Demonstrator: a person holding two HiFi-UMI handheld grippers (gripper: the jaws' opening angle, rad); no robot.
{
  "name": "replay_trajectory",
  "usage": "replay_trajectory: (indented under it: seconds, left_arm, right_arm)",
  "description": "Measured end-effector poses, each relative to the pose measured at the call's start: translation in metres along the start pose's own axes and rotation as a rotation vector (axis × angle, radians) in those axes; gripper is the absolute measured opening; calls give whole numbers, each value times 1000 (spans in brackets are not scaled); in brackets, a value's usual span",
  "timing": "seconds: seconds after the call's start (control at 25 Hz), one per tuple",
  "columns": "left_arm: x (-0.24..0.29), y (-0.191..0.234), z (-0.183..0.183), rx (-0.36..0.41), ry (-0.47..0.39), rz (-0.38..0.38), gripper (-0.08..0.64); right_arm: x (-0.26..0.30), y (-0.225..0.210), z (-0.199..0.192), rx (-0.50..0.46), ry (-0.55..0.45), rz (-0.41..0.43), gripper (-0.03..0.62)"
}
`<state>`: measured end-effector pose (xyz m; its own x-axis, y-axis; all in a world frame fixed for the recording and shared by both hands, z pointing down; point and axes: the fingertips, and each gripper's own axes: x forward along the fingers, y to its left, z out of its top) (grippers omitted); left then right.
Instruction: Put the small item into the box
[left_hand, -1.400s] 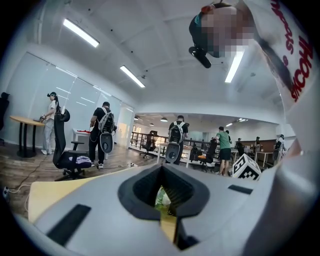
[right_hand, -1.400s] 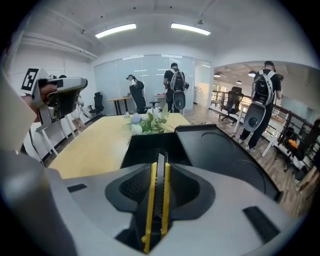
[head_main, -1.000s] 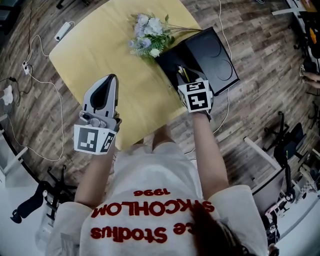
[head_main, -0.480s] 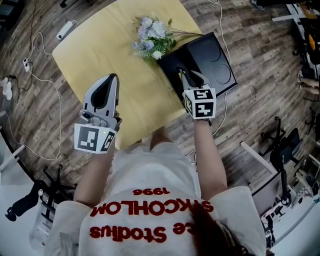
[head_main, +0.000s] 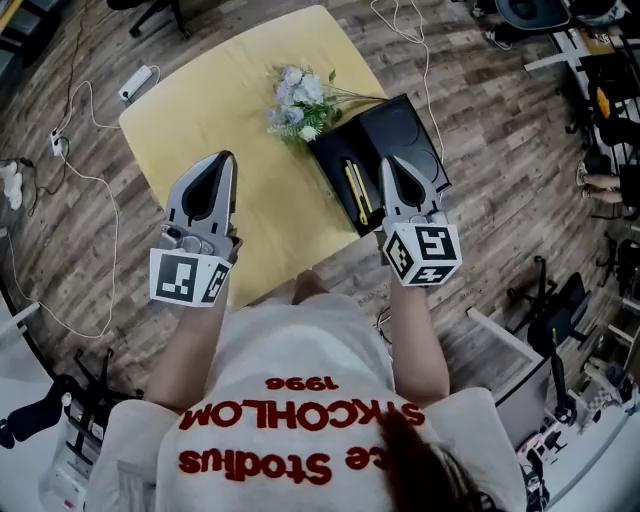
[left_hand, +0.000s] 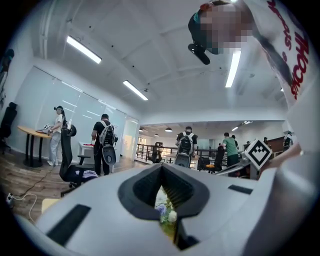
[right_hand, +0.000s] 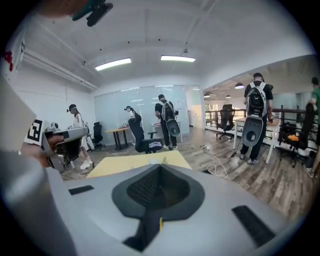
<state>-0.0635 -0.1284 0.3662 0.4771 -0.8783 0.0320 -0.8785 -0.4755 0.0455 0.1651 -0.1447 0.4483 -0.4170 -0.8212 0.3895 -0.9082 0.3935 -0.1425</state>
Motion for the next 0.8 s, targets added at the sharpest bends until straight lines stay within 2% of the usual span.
replay_trajectory:
  seconds: [0.24, 0.56, 0.8]
  left_arm:
    - [-6, -2, 20, 21, -49, 23, 6]
    - [-13, -1, 41, 60, -95, 33, 6]
    - [-22, 4, 56, 77, -128, 83, 6]
  right_arm:
    - [-32, 11, 46, -49, -133, -2, 5]
    - [-53, 24, 78, -73, -235, -5, 5]
    - [-58, 36, 103, -86, -285, 57, 5]
